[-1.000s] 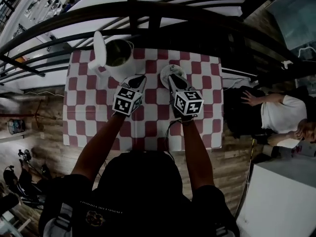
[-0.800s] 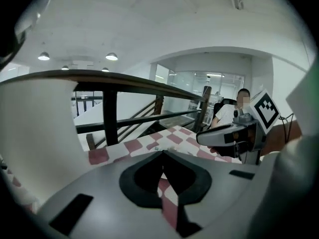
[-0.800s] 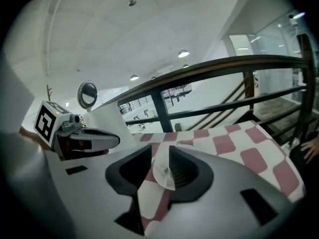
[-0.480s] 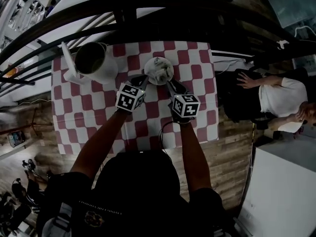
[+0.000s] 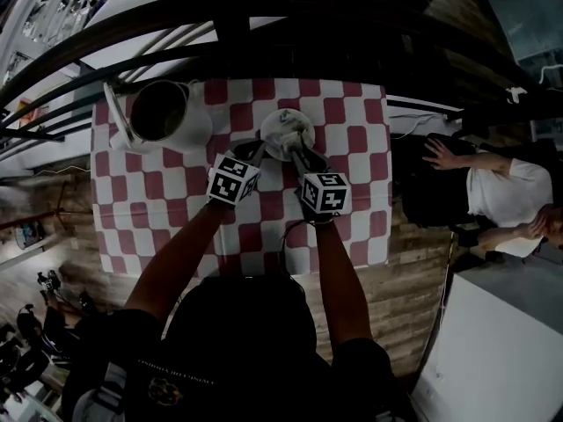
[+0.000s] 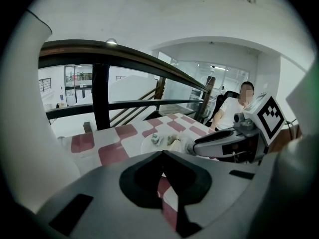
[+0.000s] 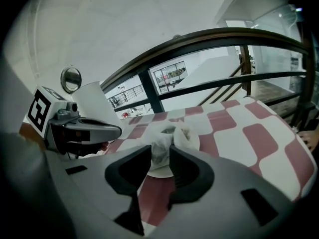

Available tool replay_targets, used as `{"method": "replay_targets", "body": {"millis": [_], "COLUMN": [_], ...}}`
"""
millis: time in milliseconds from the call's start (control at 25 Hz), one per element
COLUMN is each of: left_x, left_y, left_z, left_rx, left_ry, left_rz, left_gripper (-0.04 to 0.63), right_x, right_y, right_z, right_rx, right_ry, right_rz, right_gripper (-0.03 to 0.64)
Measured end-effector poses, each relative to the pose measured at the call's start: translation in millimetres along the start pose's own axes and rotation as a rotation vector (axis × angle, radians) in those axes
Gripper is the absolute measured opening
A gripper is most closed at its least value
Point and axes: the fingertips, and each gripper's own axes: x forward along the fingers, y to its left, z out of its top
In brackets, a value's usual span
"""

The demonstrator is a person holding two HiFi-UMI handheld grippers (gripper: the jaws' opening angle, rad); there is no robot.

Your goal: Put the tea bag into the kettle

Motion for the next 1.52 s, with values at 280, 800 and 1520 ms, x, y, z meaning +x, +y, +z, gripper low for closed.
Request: {"method": "replay_targets", "body": {"millis": [280, 800, 1520], "left_x": [0, -16, -79], "left_y": [9, 10, 30], "left_z": [5, 4, -5], "left_rx": [-0.009, -0.02, -0.042], "left_ry": [-0.011, -0.032, -0.084], "left_rz": [0.016, 0.041, 0.122], "left_gripper": [0.003, 0.003, 0.003], "right_x": [4, -18, -17], "right_y": [-9, 1, 69], "right_z": [8, 16, 16], "right_rx": [-0.047, -0.058, -0.131], "right_ry": [-0.023, -0.08, -0.078], "right_rz": [-0.055, -0.048, 0.045], "right_gripper": [0.025, 0.023, 0.023]}}
